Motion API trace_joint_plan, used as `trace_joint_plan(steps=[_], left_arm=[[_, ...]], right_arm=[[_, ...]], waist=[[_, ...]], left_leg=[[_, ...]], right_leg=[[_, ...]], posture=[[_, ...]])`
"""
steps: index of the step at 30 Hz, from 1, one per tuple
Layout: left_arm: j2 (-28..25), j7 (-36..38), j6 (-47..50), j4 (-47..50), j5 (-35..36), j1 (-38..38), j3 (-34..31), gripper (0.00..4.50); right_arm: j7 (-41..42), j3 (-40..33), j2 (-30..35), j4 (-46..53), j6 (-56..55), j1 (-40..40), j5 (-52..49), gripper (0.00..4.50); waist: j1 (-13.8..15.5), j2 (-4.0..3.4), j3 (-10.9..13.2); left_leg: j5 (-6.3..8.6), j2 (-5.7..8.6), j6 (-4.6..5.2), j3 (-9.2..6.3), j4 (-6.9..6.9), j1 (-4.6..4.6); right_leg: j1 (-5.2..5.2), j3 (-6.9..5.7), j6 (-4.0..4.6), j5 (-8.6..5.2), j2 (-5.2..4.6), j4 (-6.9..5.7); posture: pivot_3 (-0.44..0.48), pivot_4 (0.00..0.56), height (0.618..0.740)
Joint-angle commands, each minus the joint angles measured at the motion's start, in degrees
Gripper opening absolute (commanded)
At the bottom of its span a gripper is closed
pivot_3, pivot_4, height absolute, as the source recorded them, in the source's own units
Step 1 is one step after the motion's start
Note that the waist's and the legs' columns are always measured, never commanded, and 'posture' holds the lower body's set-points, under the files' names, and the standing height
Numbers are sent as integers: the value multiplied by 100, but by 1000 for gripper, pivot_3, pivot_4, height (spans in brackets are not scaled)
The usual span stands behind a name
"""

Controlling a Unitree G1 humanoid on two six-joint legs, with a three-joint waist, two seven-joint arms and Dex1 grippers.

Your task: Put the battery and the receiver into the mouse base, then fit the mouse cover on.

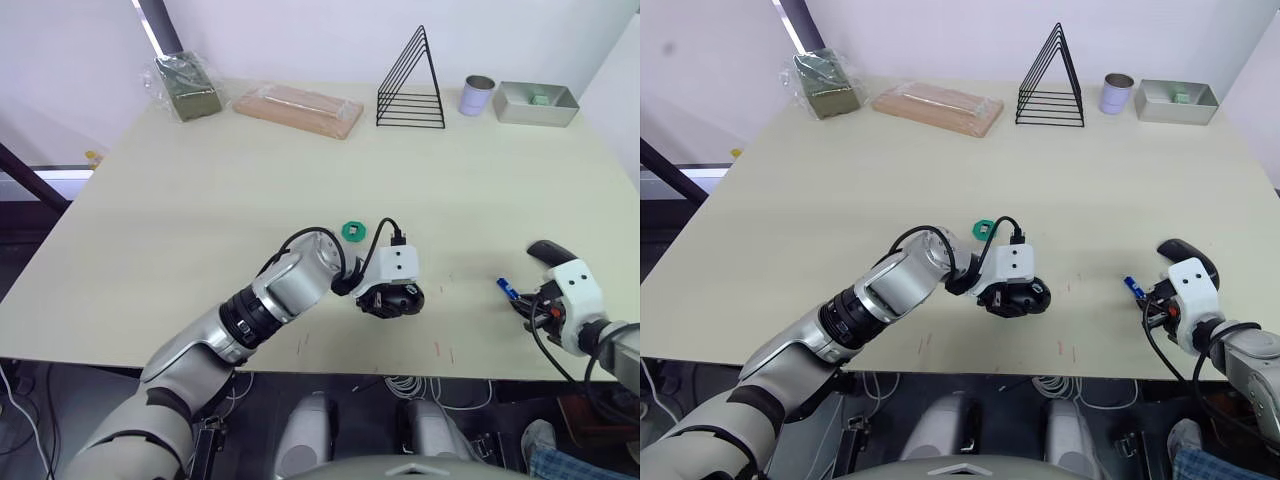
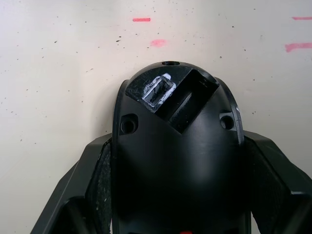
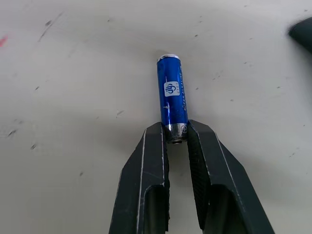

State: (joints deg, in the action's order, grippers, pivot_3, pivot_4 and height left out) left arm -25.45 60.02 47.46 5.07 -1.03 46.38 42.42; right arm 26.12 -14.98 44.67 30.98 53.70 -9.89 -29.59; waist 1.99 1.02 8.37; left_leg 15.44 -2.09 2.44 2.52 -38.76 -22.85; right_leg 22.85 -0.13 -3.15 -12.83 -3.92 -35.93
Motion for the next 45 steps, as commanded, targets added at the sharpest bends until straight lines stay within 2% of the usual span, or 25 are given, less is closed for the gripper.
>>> trace_joint_plan(steps=[1, 5, 8, 10, 12, 14, 22, 26, 29, 33, 45], left_arm=[[30, -4, 8, -37, -64, -110, 78, 2918], [56, -10, -33, -84, -76, -96, 72, 2918], [79, -13, -29, -84, -74, -99, 62, 2918], [90, -16, -15, -67, -67, -108, 60, 2918], [97, -17, -7, -52, -64, -114, 56, 2918], [103, -17, 1, -37, -64, -117, 54, 2918], [115, -23, 32, 16, -64, -140, 59, 2918], [99, -20, 20, 34, -71, -155, 66, 2918], [91, -16, 9, 30, -74, -155, 64, 2918], [86, -11, -13, 43, -87, -163, 73, 2918], [143, -35, -12, 57, -114, -197, 85, 2918]], right_arm=[[180, -501, 323, 1147, 886, 270, -785, 57], [-154, -587, -16, 1654, 2341, 1048, -2055, 57], [-527, -271, -183, 1957, 2894, 1708, -2287, 57], [-678, -249, -517, 1902, 3605, 2077, -2671, 57], [-1065, 64, -432, 1677, 3880, 2374, -3132, 57], [-1642, 340, -549, 1096, 3880, 2616, -4070, 57], [-3889, 1131, -408, 122, 3828, 3307, -5522, 57], [-5224, 1932, 439, -260, 2812, 3535, -7172, 57], [-5924, 2595, 1064, -319, 2073, 3782, -8141, 57], [-6063, 3228, 1450, -306, 1655, 4158, -8341, 57], [-5977, 4146, 1545, -634, 1528, 4892, -8341, 57]], waist=[[-3, 1, 0], [-7, 8, 2], [12, 7, 2], [11, 10, 1], [17, 7, 2], [14, 10, 1], [3, 8, 2], [-1, 6, 4], [-17, 7, 4], [-44, 9, 4], [-88, 9, 4]], left_leg=[[0, 0, 0, -2, 0, 1], [0, -3, 0, -9, 0, 0], [0, -2, 0, -13, 0, -3], [0, -1, 0, -12, 0, -5], [0, -1, 0, -13, 0, -6], [0, -2, 0, -14, 0, -7], [0, -1, 1, -12, 0, -8], [0, -3, 1, -11, 0, -10], [0, -2, 2, -7, 0, -12], [0, -2, 2, -9, 0, -12], [1, -10, 3, -10, 0, -27]], right_leg=[[0, 0, -1, 0, 0, 0], [-1, -3, 1, 0, 2, 0], [-1, -6, 2, 1, 1, 0], [1, -6, 2, 1, -1, 2], [0, -6, 2, 1, -2, 3], [1, -6, 3, 1, -7, 3], [1, -6, 3, 1, -10, 2], [3, -5, 3, 1, -12, 4], [6, -2, 3, 1, -12, 4], [6, -5, 2, 1, -10, 5], [19, -4, 2, 1, -14, 8]], posture=[[0, 150, 740], [0, 150, 740], [0, 150, 740], [0, 150, 740], [0, 150, 740], [0, 150, 740], [0, 150, 740], [0, 150, 740], [0, 150, 740], [0, 150, 740], [0, 150, 740]])
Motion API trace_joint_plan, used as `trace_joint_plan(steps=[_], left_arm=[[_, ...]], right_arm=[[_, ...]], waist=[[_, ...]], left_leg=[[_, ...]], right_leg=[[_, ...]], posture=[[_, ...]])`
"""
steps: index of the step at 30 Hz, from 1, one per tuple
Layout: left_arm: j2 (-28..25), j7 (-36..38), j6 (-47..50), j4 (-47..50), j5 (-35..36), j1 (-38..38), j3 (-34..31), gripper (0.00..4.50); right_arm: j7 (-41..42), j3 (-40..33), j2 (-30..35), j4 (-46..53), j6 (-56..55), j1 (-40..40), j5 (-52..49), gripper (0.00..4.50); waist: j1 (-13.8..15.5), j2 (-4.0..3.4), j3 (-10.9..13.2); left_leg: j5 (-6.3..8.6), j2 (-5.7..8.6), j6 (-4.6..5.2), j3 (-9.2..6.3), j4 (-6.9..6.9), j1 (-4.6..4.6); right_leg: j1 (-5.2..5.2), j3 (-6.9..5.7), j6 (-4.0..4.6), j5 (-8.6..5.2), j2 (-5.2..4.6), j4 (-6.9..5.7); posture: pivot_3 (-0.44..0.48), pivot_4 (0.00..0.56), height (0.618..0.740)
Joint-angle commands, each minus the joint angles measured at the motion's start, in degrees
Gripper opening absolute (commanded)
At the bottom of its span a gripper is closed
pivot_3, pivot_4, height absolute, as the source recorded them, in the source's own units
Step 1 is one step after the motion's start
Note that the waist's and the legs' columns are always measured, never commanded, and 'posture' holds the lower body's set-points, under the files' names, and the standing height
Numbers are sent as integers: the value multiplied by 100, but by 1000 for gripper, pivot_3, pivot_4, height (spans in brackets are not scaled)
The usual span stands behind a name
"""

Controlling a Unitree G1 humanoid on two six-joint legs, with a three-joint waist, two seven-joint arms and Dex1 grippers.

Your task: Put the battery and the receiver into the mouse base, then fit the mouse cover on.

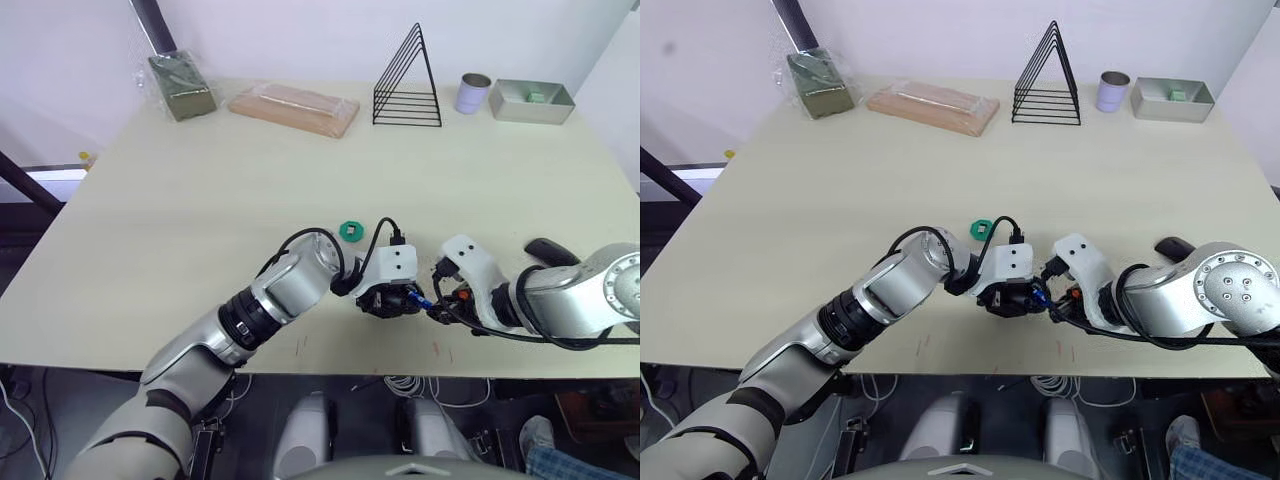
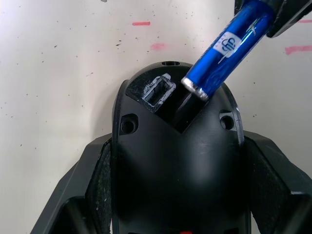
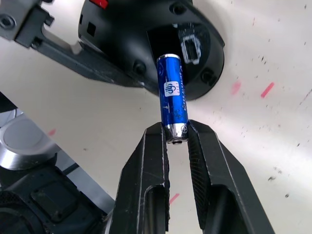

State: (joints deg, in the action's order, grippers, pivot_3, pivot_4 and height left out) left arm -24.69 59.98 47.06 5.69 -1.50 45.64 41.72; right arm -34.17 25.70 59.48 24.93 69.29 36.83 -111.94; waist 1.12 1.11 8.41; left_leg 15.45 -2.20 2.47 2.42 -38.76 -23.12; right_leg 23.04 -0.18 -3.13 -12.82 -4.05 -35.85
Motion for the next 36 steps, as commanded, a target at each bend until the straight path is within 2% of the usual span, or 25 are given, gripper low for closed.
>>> trace_joint_plan(steps=[1, 19, 21, 23, 24, 25, 26, 29, 36], left_arm=[[71, -32, 31, 0, -68, -127, 155, 2918], [159, -19, 89, 49, -120, -184, 161, 2918], [157, -15, 93, 46, -127, -196, 172, 2918], [157, -13, 90, 40, -135, -201, 177, 2918], [158, -10, 94, 35, -137, -200, 179, 2918], [159, -7, 97, 33, -139, -199, 180, 2918], [157, -4, 111, 45, -141, -199, 183, 2918], [157, 0, 138, 65, -144, -205, 181, 2918], [146, -6, 185, 98, -147, -232, 165, 2918]], right_arm=[[67, 120, 66, -46, -25, 253, -106, 57], [-47, 659, -396, -678, 123, 797, -105, 57], [-104, 658, -466, -753, 117, 811, -32, 1089], [-128, 648, -498, -786, 132, 820, 28, 1664], [-141, 620, -505, -795, 110, 809, 25, 2342], [-153, 596, -513, -803, 95, 796, 17, 2587], [-134, 573, -499, -779, 118, 801, 42, 3180], [-70, 480, -301, -612, 171, 761, 16, 4421], [55, 24, 274, 50, -94, 305, -84, 4474]], waist=[[-1, 0, 0], [-2, -1, -3], [-5, 1, -4], [-3, 1, -4], [-3, 1, -4], [-3, 1, -4], [-4, 1, -4], [1, 1, -4], [21, 1, -4]], left_leg=[[0, 0, 0, 0, 0, -2], [-1, 1, 1, -18, -16, -60], [-1, 1, 2, -18, -18, -61], [-1, 1, 2, -19, -18, -61], [-1, 1, 2, -20, -18, -61], [-1, 1, 1, -20, -19, -62], [-1, 1, 2, -20, -19, -62], [-1, 1, 2, -20, -20, -62], [-1, 1, 2, -30, -20, -66]], right_leg=[[1, 0, 0, 0, 0, 0], [42, -16, -1, 2, -1, 0], [42, -16, -1, 2, -1, 0], [42, -16, -3, 3, -1, -1], [42, -16, -3, 4, -1, -1], [42, -17, -4, 4, -1, -1], [42, -17, -4, 4, -1, -1], [42, -17, -5, 5, -1, -1], [42, -25, -6, 5, -1, 0]], posture=[[0, 150, 740], [0, 150, 740], [0, 150, 740], [0, 150, 740], [0, 150, 740], [0, 150, 740], [0, 150, 740], [0, 150, 740], [0, 150, 740]])
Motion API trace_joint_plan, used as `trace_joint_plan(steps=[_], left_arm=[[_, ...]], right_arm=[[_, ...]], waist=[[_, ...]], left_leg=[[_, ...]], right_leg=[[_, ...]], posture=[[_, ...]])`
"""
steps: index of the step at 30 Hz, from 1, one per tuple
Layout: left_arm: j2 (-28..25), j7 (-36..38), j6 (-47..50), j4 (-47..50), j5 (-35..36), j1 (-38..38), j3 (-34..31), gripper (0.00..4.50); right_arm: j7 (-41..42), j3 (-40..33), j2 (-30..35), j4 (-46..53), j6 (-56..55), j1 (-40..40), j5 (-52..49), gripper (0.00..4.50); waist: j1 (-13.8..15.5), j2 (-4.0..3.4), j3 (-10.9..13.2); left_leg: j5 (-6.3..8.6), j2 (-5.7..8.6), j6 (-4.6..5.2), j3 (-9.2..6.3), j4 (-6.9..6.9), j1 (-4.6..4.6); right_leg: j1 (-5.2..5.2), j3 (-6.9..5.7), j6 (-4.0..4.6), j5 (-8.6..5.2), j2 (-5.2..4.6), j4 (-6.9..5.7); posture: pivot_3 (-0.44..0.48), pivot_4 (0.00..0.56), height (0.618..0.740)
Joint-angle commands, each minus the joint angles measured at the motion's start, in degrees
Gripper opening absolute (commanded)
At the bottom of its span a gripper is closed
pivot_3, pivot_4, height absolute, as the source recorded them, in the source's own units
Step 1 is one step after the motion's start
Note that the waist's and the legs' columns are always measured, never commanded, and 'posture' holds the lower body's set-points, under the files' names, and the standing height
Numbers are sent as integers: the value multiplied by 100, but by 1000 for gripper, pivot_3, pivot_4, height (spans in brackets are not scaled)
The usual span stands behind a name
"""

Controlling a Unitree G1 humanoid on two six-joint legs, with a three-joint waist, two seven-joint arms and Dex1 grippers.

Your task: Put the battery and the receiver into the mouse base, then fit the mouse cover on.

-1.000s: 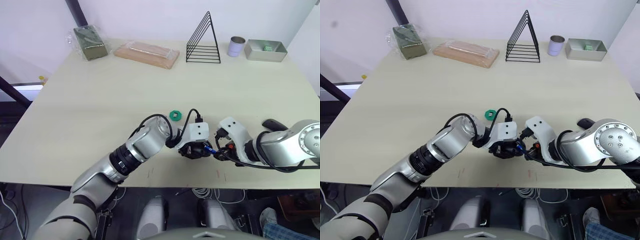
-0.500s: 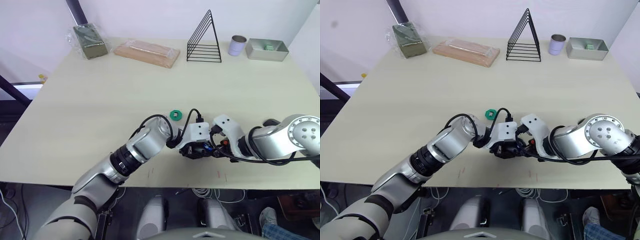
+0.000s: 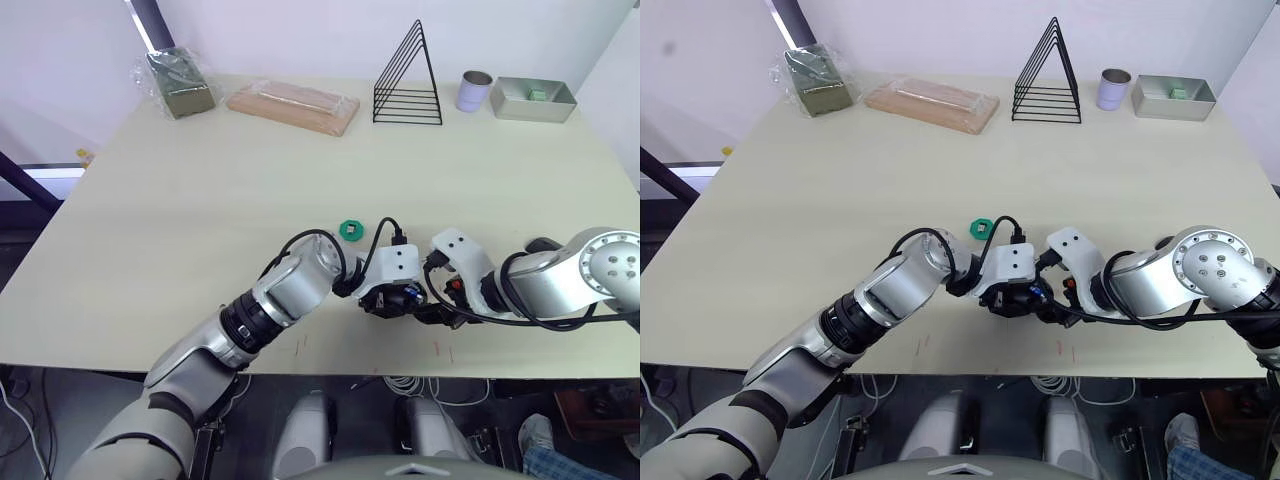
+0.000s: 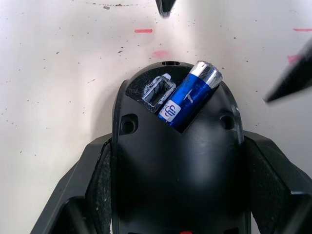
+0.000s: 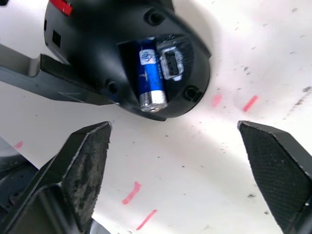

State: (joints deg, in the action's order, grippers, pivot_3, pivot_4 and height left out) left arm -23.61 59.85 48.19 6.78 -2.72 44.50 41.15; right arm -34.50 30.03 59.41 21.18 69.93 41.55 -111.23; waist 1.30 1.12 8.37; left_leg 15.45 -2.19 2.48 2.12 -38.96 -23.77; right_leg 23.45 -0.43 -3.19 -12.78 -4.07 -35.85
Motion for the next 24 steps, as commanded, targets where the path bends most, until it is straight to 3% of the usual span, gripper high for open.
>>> trace_joint_plan(steps=[1, 6, 10, 13, 17, 24], left_arm=[[38, 6, 75, -12, -28, -119, 220, 2918], [47, 9, 59, -40, -35, -114, 214, 2918], [41, 26, 47, -51, -46, -111, 204, 2918], [37, 35, 55, -35, -57, -119, 216, 2918], [18, 60, 28, -69, -66, -102, 210, 2918], [3, 81, 17, -54, -67, -96, 221, 2918]], right_arm=[[134, -497, 385, 558, -231, -288, -164, 4474], [531, -1091, 728, 1306, -524, -1026, 321, 4474], [1112, -1512, 835, 2009, -619, -1704, 1613, 4474], [2496, -2157, 491, 2695, -1708, -3024, 3196, 4474], [3624, -2829, 5, 2952, -2937, -4455, 4786, 4474], [4972, -2761, -822, 2574, -4319, -5673, 6672, 4474]], waist=[[3, 0, 0], [-10, 1, -1], [-11, 2, -1], [24, 12, -7], [22, 10, -9], [3, 16, -10]], left_leg=[[0, 0, 0, -3, 0, -2], [0, 1, 0, -1, 0, 0], [0, 2, 0, -3, -3, -1], [0, 5, 0, -3, -9, -3], [0, 10, 0, -5, -15, -2], [0, 9, 0, -4, -24, 5]], right_leg=[[0, -2, 0, 0, 0, 1], [-1, -1, -1, 0, 1, 1], [-1, -2, -1, 0, 2, 0], [-2, -2, -2, -1, 2, 0], [-4, -2, -34, 7, 9, -1], [-9, -1, -38, -8, 12, -2]], posture=[[0, 150, 740], [0, 150, 740], [0, 150, 740], [0, 150, 740], [0, 150, 740], [0, 150, 740]])
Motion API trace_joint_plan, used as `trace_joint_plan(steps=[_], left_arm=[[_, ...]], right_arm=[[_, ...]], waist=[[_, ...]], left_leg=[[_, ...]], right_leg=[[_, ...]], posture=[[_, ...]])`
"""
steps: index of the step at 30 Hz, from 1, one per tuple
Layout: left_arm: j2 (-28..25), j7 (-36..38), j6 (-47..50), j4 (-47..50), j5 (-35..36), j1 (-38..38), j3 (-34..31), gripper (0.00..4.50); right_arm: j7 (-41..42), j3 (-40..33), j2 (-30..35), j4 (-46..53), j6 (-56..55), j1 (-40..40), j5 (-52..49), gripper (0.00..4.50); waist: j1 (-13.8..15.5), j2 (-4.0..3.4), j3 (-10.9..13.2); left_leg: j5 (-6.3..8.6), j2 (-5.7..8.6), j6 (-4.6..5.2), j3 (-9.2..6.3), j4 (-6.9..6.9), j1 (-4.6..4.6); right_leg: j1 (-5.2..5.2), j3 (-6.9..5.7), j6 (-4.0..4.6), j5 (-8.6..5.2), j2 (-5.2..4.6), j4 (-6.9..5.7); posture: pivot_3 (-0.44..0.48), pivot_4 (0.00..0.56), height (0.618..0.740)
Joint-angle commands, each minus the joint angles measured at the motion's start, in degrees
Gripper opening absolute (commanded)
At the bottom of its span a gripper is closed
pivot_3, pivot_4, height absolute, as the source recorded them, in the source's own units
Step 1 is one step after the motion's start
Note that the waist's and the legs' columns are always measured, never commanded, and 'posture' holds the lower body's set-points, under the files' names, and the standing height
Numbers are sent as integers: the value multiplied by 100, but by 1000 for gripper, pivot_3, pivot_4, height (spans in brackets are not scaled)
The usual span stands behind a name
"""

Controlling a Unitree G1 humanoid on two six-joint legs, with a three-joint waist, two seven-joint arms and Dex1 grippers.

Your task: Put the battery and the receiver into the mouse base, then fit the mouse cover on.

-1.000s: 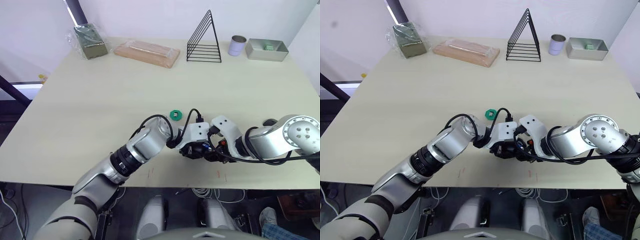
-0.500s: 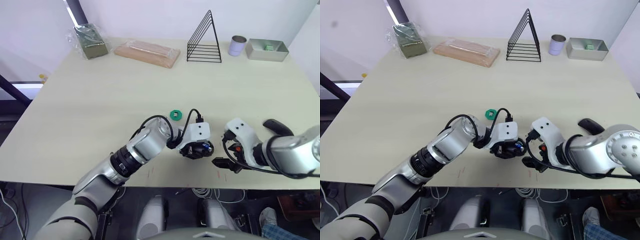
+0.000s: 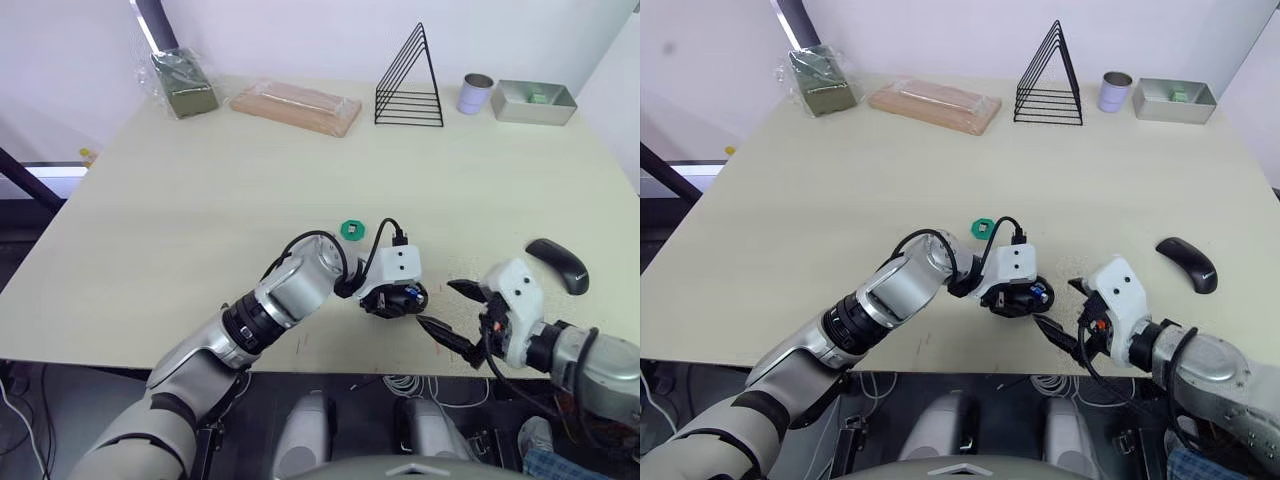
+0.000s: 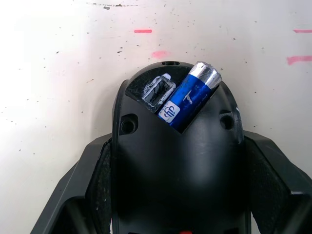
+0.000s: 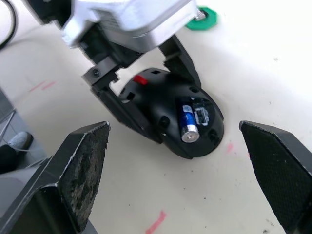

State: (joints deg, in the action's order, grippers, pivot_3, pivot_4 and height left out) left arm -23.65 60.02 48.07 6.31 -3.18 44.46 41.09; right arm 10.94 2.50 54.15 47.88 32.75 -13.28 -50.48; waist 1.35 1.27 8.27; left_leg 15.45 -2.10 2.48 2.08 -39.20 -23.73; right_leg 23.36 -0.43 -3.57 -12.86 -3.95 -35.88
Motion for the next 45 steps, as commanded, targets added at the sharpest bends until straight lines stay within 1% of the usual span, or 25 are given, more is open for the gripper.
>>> trace_joint_plan(steps=[1, 4, 5, 6, 7, 8, 9, 10, 12, 14, 23, 33, 38, 45], left_arm=[[5, 65, 22, -13, -25, -90, 229, 2918], [-6, 74, 10, -21, -37, -82, 238, 2918], [-13, 80, 17, -6, -40, -83, 247, 2918], [-14, 79, 29, 4, -41, -85, 251, 2918], [-13, 82, 26, -6, -40, -80, 249, 2918], [-15, 84, 14, -22, -46, -73, 253, 2918], [-14, 87, 9, -32, -49, -67, 257, 2918], [-11, 90, 7, -42, -51, -60, 261, 2918], [-15, 97, 15, -34, -56, -60, 275, 2918], [-31, 105, 22, -18, -62, -67, 290, 2918], [-45, 114, 67, 12, -54, -80, 303, 2918], [-63, 115, 139, 83, -29, -100, 310, 2918], [-89, 120, 160, 107, -20, -113, 312, 2918], [-66, 108, 213, 125, 1, -109, 312, 2918]], right_arm=[[585, 46, -461, -156, -814, -254, 834, 4474], [919, 238, -907, -460, -1157, -320, 1285, 4474], [1036, 310, -1051, -637, -1276, -315, 1422, 4080], [1176, 348, -1207, -773, -1334, -301, 1441, 3779], [1276, 368, -1325, -872, -1365, -275, 1450, 3294], [1333, 378, -1415, -973, -1399, -229, 1555, 2905], [1432, 402, -1481, -1050, -1447, -192, 1629, 2671], [1524, 415, -1566, -1127, -1490, -156, 1693, 2065], [1711, 478, -1697, -1300, -1631, -109, 1890, 1215], [1802, 468, -1861, -1424, -1730, -92, 1982, 179], [2038, 448, -2439, -1804, -1943, 0, 2200, 179], [2004, 402, -2981, -2177, -2009, 119, 2365, 179], [2017, 340, -3106, -2356, -2065, 85, 2453, 179], [2074, 480, -3272, -2747, -2189, 77, 2704, 179]], waist=[[-2, -1, -1], [-5, -1, -1], [-5, 0, -1], [-5, 0, -2], [-5, 0, -1], [-5, -1, -2], [-8, -1, -2], [-10, -3, -2], [-9, -2, -2], [-7, -3, -2], [-17, -4, -4], [-30, -5, -4], [-32, -5, -4], [-41, -6, -5]], left_leg=[[0, 0, 0, 0, 0, 1], [0, 1, 0, 1, 0, 1], [0, 1, 0, 1, 0, 1], [0, 1, 0, 0, -1, 1], [0, 1, 0, 1, -1, 2], [0, 1, 0, 1, -1, 2], [0, 1, 0, 2, -1, 2], [0, 1, 0, 2, -1, 2], [0, 1, 0, 3, -1, 3], [0, 1, 0, 2, 0, 3], [0, 1, 0, 2, -1, 4], [0, 1, 0, 3, 0, 6], [0, 1, 0, 4, -1, 6], [0, 1, -1, 4, 0, 10]], right_leg=[[-1, 0, 1, 1, 1, 0], [0, 1, 4, 2, 2, 0], [0, 2, 4, 2, 2, -1], [-1, 1, 5, 3, 3, -1], [-1, 2, 7, 4, 2, -1], [-1, 1, 10, 6, 3, -1], [-1, 2, 10, 6, 2, -1], [-1, 3, 10, 6, 3, -1], [-1, 3, 13, 7, 3, -1], [-1, 3, 16, 9, 3, -2], [-2, 3, 17, 10, 4, -4], [-2, 4, 18, 11, 5, -7], [-2, 4, 18, 11, 5, -8], [-4, 5, 18, 11, 6, -9]], posture=[[0, 150, 740], [0, 150, 740], [0, 150, 740], [0, 150, 740], [0, 150, 740], [0, 150, 740], [0, 150, 740], [0, 150, 740], [0, 150, 740], [0, 150, 740], [0, 150, 740], [0, 150, 740], [0, 150, 740], [0, 150, 740]])
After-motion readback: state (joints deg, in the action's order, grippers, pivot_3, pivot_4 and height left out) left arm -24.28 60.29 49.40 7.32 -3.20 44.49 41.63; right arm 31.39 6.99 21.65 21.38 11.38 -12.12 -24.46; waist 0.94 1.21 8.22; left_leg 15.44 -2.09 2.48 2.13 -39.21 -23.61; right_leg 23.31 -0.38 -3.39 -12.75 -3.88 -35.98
